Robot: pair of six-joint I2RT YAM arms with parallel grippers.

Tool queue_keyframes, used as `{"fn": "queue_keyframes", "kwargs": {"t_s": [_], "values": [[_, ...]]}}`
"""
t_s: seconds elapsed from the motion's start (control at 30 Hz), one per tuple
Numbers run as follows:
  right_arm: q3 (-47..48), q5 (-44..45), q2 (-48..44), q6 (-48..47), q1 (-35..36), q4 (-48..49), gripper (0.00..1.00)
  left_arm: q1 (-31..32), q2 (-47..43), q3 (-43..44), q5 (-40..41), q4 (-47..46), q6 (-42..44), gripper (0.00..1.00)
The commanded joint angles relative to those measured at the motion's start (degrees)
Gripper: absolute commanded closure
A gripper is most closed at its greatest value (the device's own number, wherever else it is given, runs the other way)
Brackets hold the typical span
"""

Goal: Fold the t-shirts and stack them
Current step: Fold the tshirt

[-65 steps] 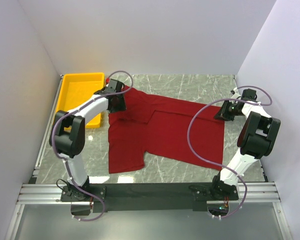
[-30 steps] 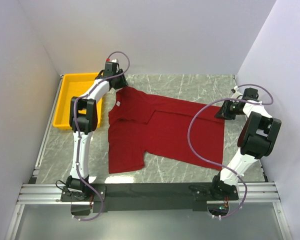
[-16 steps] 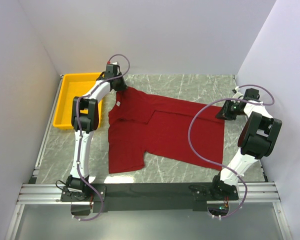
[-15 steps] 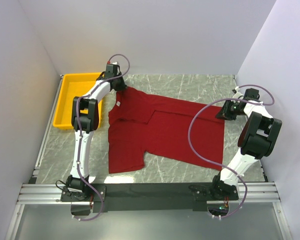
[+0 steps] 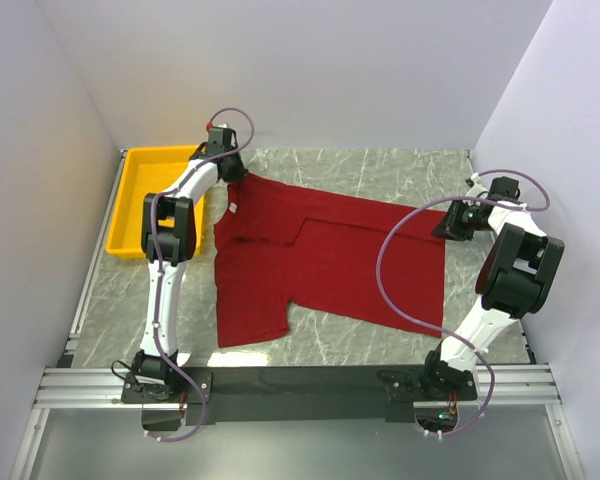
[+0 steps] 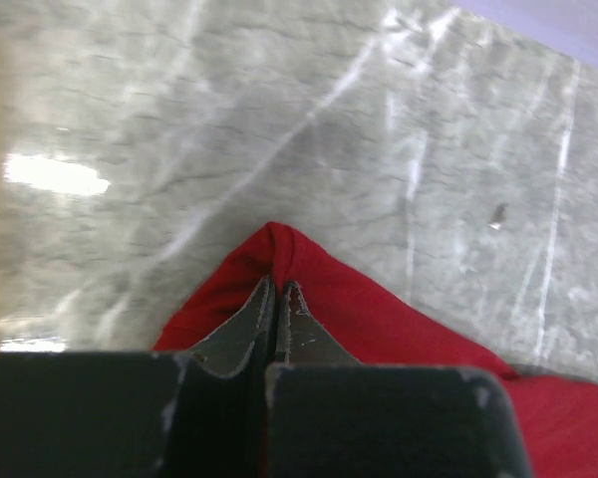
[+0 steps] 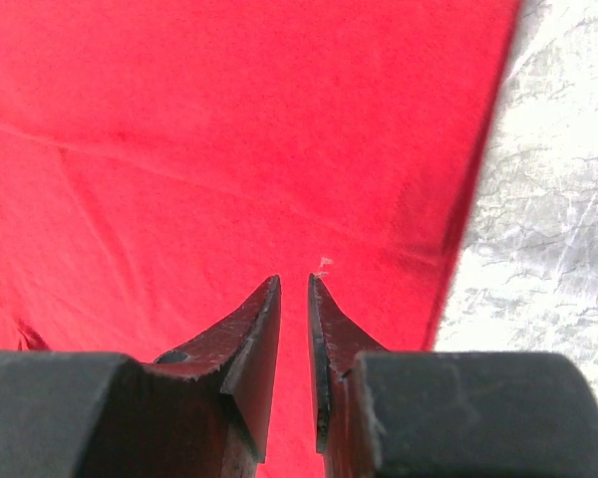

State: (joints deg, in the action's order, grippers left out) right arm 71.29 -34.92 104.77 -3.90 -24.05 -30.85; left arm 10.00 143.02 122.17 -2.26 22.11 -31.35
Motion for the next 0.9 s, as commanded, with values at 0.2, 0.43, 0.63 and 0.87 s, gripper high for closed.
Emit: {"fn": "queue_keyframes", "kwargs": {"t_s": [0.2, 0.43, 0.63, 0.87], "values": [[2.80, 1.69, -2.12, -0.40, -0.47, 0.88, 0.75, -1.56, -0.11, 2.64, 1.91, -1.54, -1.87, 0.69], [2.89, 1.96, -2.64, -1.28, -0.47, 0.27, 0.75, -1.56, -4.41, 2.28, 1.65, -7.16, -1.08, 0.61], [3.51, 3.10, -3.87, -4.70, -0.47, -0.61, 0.75, -1.56, -9.76, -0.87, -1.50, -14.01, 2.34, 0.55], [5.97, 1.44, -5.72, -14.19, -0.47, -4.47, 0.61, -1.56, -23.12, -12.55, -0.58, -21.67, 9.44, 0.42]]}}
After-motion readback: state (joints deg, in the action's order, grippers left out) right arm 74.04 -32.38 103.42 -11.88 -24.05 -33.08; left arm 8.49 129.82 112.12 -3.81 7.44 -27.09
